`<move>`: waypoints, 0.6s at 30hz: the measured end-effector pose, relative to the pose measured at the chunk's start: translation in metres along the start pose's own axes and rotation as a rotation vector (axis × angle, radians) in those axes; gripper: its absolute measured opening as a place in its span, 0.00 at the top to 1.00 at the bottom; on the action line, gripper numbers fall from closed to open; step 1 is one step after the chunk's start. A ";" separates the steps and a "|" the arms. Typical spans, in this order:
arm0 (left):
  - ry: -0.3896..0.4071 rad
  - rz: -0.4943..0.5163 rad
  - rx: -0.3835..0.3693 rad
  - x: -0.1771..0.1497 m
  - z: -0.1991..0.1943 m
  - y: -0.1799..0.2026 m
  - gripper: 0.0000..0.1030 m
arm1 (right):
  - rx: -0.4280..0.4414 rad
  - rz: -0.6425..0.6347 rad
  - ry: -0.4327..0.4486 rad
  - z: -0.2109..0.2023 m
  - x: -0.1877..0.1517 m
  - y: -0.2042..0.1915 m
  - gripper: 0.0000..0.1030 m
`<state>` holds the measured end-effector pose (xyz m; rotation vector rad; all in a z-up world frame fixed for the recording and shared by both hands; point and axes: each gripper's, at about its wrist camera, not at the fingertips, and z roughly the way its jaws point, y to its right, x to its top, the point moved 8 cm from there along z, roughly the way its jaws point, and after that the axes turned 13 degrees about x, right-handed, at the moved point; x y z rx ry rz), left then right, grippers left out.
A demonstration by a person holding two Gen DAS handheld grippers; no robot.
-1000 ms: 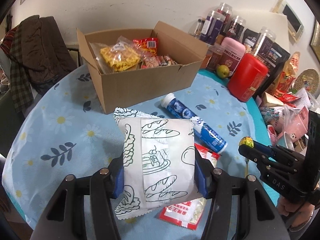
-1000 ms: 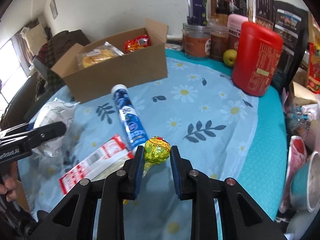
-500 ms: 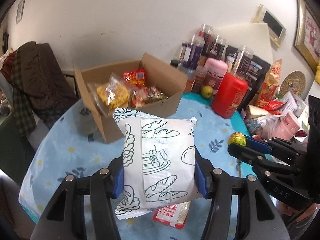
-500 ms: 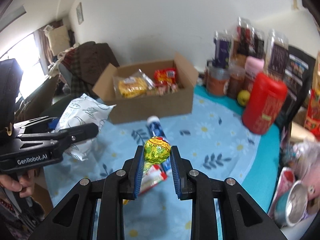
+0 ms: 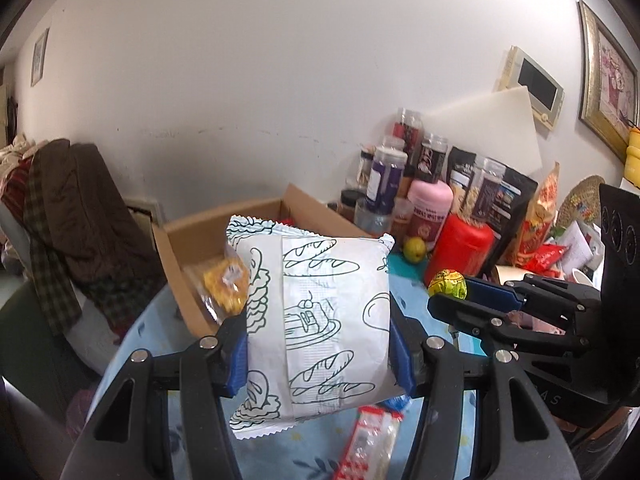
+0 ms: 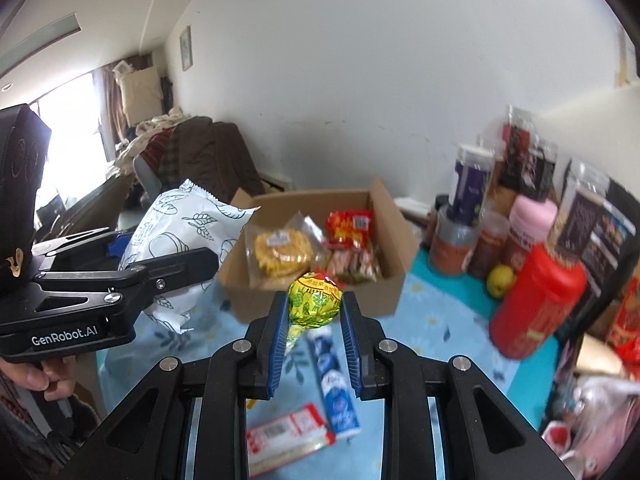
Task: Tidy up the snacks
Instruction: 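Lift the pastry bag and lollipop and carry them over the cardboard box, then lower both tools into the box and open them to release the items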
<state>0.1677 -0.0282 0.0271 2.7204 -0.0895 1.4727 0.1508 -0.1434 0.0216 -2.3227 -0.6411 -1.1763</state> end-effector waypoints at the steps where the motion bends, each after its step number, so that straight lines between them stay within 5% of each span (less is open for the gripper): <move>1: 0.004 0.001 -0.001 0.006 0.004 -0.002 0.46 | 0.000 -0.009 0.006 0.004 0.008 0.001 0.75; 18: -0.014 -0.010 0.041 0.061 0.092 -0.047 0.46 | -0.001 -0.094 0.021 0.082 0.083 0.033 0.75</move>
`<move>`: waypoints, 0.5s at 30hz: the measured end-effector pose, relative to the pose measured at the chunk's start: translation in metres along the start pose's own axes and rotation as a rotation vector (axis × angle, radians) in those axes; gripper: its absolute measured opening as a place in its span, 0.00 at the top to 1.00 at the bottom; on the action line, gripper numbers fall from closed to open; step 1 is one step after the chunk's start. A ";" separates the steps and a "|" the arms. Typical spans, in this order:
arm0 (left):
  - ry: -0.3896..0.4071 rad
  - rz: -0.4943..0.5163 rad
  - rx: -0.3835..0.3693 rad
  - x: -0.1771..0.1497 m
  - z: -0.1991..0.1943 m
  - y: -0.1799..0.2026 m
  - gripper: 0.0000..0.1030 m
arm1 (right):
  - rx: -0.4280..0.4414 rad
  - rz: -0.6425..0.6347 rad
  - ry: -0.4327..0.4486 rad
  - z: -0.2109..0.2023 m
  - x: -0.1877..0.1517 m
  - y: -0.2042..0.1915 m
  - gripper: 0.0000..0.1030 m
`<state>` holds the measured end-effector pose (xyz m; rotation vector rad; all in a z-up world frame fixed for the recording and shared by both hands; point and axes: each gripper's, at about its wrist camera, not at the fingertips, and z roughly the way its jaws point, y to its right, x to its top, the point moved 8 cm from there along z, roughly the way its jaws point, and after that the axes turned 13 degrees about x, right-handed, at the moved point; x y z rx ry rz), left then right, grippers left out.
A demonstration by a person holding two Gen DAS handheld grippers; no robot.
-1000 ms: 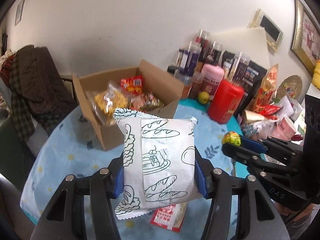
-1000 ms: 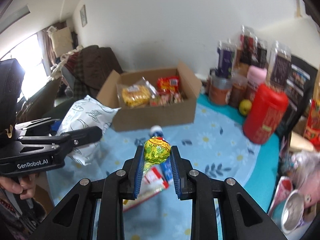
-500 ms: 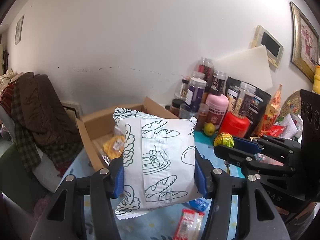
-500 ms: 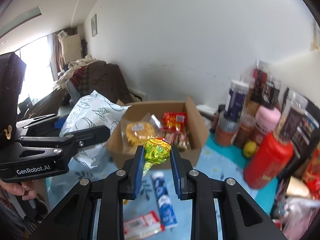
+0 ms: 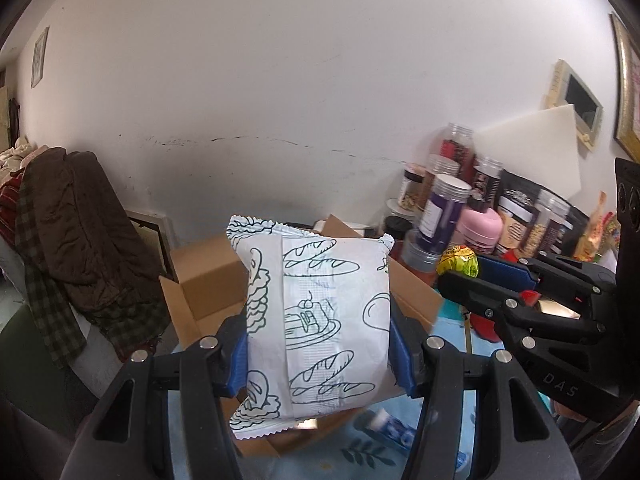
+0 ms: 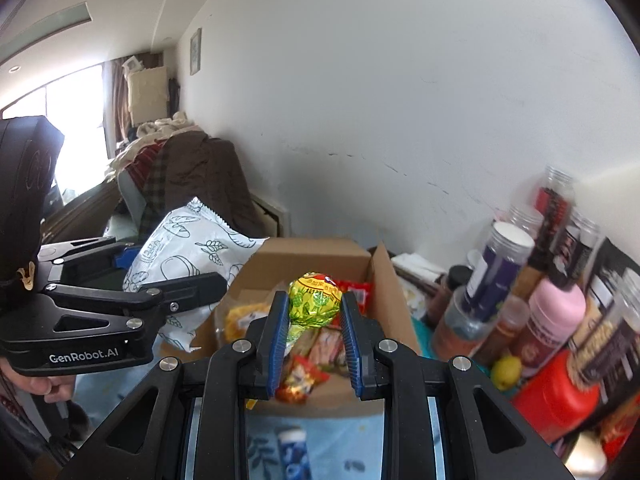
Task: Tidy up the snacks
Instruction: 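Lower both tools into the box and open them to release the items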
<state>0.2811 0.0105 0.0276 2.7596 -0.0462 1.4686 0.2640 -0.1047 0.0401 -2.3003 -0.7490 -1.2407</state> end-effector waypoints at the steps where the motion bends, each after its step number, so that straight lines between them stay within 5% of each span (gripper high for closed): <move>1: -0.004 0.000 0.003 0.001 0.005 -0.001 0.46 | 0.001 -0.003 -0.004 0.006 0.002 0.002 0.75; 15: -0.134 0.011 0.047 0.003 0.085 -0.019 0.46 | 0.020 0.029 -0.103 0.088 0.000 0.031 0.75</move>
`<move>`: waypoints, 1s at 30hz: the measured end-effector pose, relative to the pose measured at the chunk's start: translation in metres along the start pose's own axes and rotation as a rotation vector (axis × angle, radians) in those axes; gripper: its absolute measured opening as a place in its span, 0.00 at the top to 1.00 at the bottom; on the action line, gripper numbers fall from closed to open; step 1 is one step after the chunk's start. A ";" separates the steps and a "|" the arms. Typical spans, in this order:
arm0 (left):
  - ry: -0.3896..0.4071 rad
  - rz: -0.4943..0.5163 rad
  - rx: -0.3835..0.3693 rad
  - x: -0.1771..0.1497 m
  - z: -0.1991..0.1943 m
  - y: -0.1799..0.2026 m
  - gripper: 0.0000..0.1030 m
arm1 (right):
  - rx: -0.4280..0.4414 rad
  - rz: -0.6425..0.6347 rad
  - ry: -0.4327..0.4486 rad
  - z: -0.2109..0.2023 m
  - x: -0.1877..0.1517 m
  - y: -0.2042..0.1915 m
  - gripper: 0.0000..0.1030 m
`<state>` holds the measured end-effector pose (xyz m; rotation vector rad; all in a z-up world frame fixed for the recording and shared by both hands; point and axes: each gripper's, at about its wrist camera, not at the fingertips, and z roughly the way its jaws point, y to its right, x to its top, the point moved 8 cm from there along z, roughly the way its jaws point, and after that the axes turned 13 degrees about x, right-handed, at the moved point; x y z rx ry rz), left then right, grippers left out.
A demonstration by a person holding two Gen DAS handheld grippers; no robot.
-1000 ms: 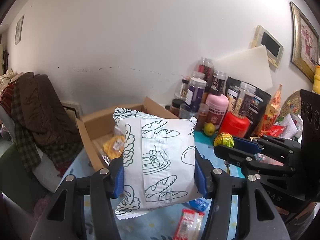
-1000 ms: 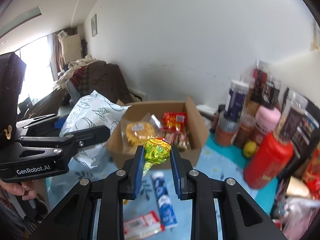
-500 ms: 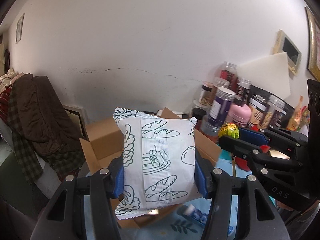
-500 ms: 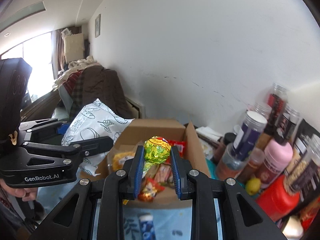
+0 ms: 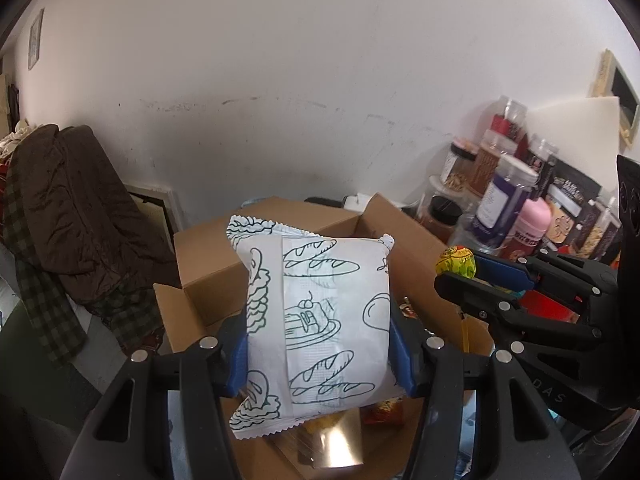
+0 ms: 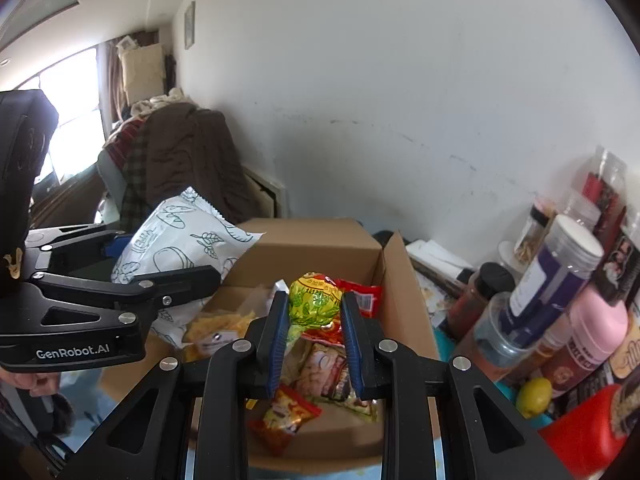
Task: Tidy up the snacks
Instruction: 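Lower both tools into the box and open them to release the items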
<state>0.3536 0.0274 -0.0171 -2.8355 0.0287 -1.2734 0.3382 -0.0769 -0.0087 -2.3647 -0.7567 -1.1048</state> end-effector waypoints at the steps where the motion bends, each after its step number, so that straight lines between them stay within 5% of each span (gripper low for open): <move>1: -0.011 0.003 0.006 0.000 0.004 -0.001 0.46 | -0.002 0.002 -0.007 0.005 0.001 0.004 0.75; 24: -0.209 0.068 0.028 -0.026 0.060 0.010 0.46 | -0.034 0.021 -0.186 0.067 -0.033 0.027 0.75; 27: -0.226 0.080 0.038 -0.030 0.062 0.013 0.46 | -0.046 0.019 -0.209 0.069 -0.038 0.029 0.73; 30: -0.223 0.080 0.059 -0.029 0.061 0.013 0.46 | -0.067 0.025 -0.220 0.067 -0.041 0.032 0.59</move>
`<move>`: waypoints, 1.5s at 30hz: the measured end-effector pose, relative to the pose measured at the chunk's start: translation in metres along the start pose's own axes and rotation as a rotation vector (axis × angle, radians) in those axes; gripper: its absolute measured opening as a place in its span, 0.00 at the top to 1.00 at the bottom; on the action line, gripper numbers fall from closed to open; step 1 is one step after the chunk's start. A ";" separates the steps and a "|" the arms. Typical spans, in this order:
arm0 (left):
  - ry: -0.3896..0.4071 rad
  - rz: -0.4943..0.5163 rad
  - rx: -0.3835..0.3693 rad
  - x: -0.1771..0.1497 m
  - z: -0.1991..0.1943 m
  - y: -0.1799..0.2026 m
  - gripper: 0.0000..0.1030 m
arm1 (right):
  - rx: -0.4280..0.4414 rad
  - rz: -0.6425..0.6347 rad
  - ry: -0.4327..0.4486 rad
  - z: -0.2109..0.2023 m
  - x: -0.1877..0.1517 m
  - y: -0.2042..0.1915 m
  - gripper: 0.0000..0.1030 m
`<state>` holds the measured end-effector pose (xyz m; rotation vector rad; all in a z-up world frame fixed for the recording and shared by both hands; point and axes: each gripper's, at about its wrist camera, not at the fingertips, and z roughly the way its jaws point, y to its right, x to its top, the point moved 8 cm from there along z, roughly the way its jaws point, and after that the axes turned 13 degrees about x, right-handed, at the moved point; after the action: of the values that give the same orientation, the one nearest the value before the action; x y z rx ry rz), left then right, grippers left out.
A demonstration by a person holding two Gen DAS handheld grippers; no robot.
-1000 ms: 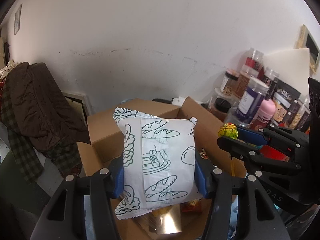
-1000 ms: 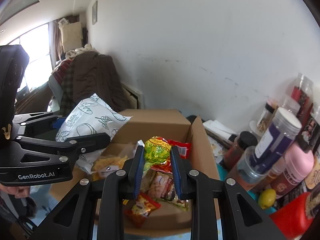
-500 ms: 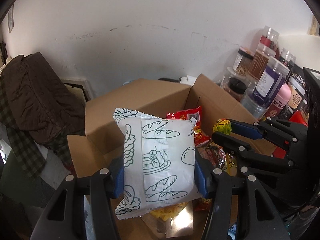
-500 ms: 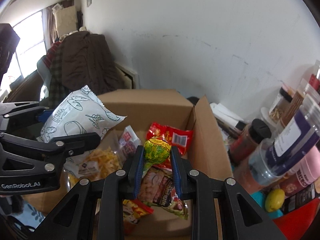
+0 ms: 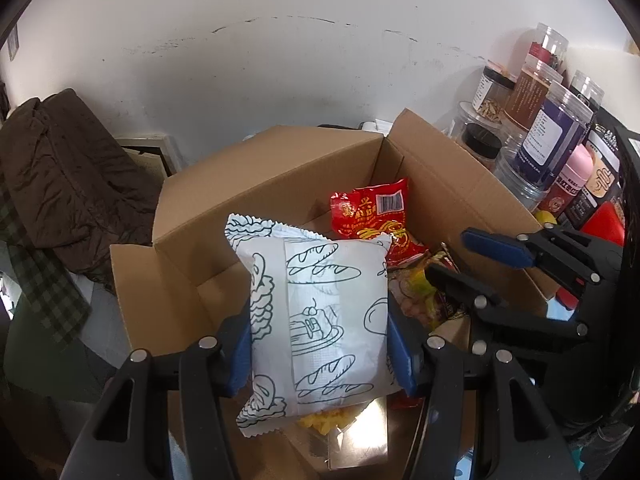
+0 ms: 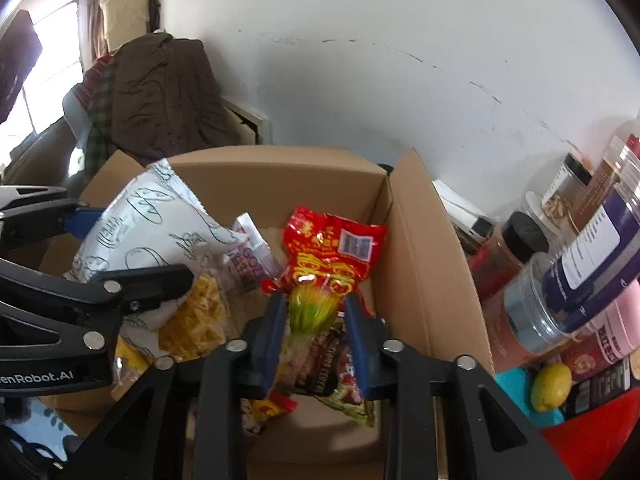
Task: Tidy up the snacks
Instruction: 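Lower both tools into the box and open them to release the items, then withdraw both open tools from the box toward the red strip and blue tube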
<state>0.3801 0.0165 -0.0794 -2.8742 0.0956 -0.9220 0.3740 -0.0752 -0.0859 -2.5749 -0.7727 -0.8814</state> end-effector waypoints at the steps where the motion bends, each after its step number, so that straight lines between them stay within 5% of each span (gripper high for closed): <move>1: 0.000 -0.001 0.001 0.000 -0.001 0.000 0.45 | -0.002 0.004 -0.002 -0.001 -0.001 0.001 0.55; 12: 0.103 -0.014 0.050 0.013 -0.043 -0.004 0.38 | -0.028 0.013 0.043 -0.035 0.005 0.000 0.54; 25: 0.230 -0.044 0.039 0.011 -0.129 -0.007 0.38 | -0.056 -0.014 0.171 -0.121 0.013 -0.023 0.54; 45: 0.374 -0.012 -0.040 -0.060 -0.249 0.027 0.38 | -0.096 -0.011 0.301 -0.244 -0.054 -0.067 0.54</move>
<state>0.1854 -0.0279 0.0831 -2.7019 0.1320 -1.4633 0.1845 -0.1509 0.0735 -2.4363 -0.6701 -1.2996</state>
